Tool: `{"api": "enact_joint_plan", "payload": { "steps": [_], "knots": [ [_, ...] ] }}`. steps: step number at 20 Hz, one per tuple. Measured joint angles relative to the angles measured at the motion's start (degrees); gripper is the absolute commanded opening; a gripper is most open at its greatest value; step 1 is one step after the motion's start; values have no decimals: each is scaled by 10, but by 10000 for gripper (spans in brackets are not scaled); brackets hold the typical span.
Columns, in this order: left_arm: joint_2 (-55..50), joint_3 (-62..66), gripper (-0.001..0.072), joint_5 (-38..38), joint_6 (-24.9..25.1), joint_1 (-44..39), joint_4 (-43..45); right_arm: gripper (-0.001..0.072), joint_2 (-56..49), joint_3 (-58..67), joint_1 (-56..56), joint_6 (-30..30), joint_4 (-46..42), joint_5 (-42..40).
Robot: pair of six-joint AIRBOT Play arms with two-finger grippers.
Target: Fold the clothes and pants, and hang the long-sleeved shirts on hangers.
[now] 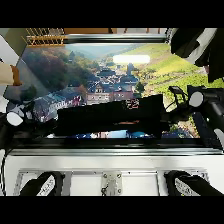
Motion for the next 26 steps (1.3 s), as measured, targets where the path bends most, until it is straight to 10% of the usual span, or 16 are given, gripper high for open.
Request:
{"api": "enact_joint_plan", "payload": {
  "steps": [14, 16, 17, 26],
  "knots": [
    [-329, 265, 14, 11, 2, -45, 6, 44, -238, 183, 1, -11, 37, -148],
    [-348, 282, 554, 10, 2, -46, 6, 586, -248, 185, 1, -12, 54, -173],
    [-354, 289, 615, 10, 1, -46, 4, 700, -251, 185, 1, -13, 66, -188],
    [-341, 404, 612, 5, 0, -26, -97, 707, -221, 203, -62, -71, 152, -239]
  ]
}}
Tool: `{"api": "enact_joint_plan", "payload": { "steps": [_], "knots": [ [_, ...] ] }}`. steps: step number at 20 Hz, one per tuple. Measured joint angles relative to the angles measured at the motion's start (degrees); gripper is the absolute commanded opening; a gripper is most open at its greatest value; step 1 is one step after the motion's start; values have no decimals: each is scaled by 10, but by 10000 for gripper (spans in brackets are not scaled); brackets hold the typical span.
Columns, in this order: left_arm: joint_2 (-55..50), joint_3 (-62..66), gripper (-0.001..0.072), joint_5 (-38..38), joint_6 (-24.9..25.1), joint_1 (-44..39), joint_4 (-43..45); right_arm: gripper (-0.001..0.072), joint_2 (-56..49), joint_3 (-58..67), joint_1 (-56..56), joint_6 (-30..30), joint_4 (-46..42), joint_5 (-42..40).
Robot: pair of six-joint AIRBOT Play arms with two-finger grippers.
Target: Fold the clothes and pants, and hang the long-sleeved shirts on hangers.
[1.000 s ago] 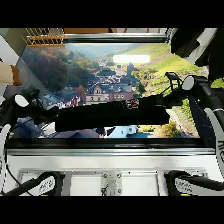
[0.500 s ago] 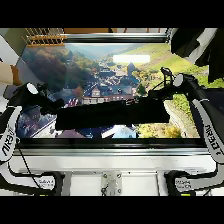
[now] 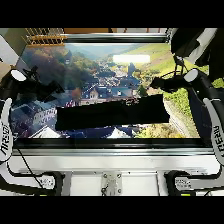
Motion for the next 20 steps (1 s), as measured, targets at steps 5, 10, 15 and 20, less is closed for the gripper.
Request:
{"api": "enact_joint_plan", "payload": {
  "steps": [5, 10, 15, 20],
  "knots": [
    [63, -50, 10, 24, 0, -35, -11, 715, -11, -26, -122, -77, 11, 105],
    [114, -133, 10, 69, 0, -117, -24, 715, -82, -41, -219, -119, 66, 171],
    [127, -170, 10, 100, -2, -197, -32, 715, -143, -43, -214, -142, 134, 203],
    [129, -178, 10, 128, -7, -236, -33, 715, -174, -44, -156, -151, 193, 212]
  ]
}}
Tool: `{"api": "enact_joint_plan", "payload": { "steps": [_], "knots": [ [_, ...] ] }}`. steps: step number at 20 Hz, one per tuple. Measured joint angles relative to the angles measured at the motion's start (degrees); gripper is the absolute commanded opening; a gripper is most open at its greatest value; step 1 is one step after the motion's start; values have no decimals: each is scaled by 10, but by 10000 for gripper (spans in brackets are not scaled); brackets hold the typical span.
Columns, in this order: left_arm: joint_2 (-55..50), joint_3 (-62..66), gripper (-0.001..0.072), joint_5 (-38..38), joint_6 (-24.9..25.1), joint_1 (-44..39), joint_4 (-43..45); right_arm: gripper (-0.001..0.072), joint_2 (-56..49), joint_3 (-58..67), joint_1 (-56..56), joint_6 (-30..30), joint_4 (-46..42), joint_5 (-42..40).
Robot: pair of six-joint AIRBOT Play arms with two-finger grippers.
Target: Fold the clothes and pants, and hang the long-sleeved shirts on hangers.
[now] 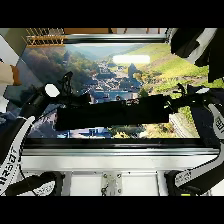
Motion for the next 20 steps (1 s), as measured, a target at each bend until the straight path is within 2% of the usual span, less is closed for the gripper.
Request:
{"api": "enact_joint_plan", "payload": {
  "steps": [2, 3, 4, 5, 6, 10, 13, 17, 20],
  "knots": [
    [0, -1, 10, 3, -1, -5, 0, 688, -6, 0, 22, 0, 9, 1],
    [0, -1, 10, 5, -2, -6, 0, 468, -8, 0, 33, -1, 12, 0],
    [0, -1, 10, 5, -2, -7, 0, 214, -10, -1, 40, -2, 7, -6],
    [0, -1, 10, 6, -2, -8, 0, 107, -13, -2, 46, -2, 4, -9],
    [0, -1, 10, 6, -2, -9, 0, 31, -14, -2, 50, -2, 1, -10],
    [0, -1, 9, 13, -2, -10, -1, 14, 2, 2, 50, 0, -8, -8],
    [-7, -1, 9, 32, -9, -21, -2, 13, 36, 28, 46, 33, -60, 19],
    [-66, 30, 9, 43, -11, -64, -2, 12, 80, 107, 45, 80, -144, 88],
    [-140, 99, 9, 45, -12, -113, -2, 13, 102, 183, 53, 118, -182, 150]
  ]
}}
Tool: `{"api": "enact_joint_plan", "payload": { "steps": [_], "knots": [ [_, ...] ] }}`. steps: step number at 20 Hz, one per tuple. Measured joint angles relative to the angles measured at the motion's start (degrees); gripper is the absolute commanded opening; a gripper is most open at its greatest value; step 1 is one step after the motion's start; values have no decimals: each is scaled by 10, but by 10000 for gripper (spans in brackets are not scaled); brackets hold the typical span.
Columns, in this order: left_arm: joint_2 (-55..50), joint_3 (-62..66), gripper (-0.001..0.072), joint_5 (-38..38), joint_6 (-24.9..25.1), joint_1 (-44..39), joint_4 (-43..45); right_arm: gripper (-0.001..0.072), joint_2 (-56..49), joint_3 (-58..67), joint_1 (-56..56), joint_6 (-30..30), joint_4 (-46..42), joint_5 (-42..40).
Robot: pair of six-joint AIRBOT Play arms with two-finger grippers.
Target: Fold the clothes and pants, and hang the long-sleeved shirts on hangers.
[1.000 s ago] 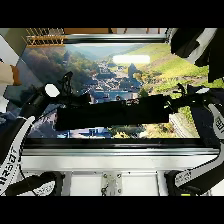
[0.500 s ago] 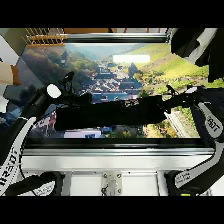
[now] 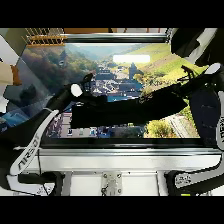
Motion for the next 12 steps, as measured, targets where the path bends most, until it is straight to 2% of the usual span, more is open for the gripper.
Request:
{"api": "enact_joint_plan", "payload": {
  "steps": [6, 12],
  "knots": [
    [-157, 177, 9, -7, 0, -89, 0, 13, 22, 126, 68, 55, -47, 83],
    [-286, 334, 9, -59, 0, -141, 0, 13, 26, 194, 163, 73, -64, 106]
  ]
}}
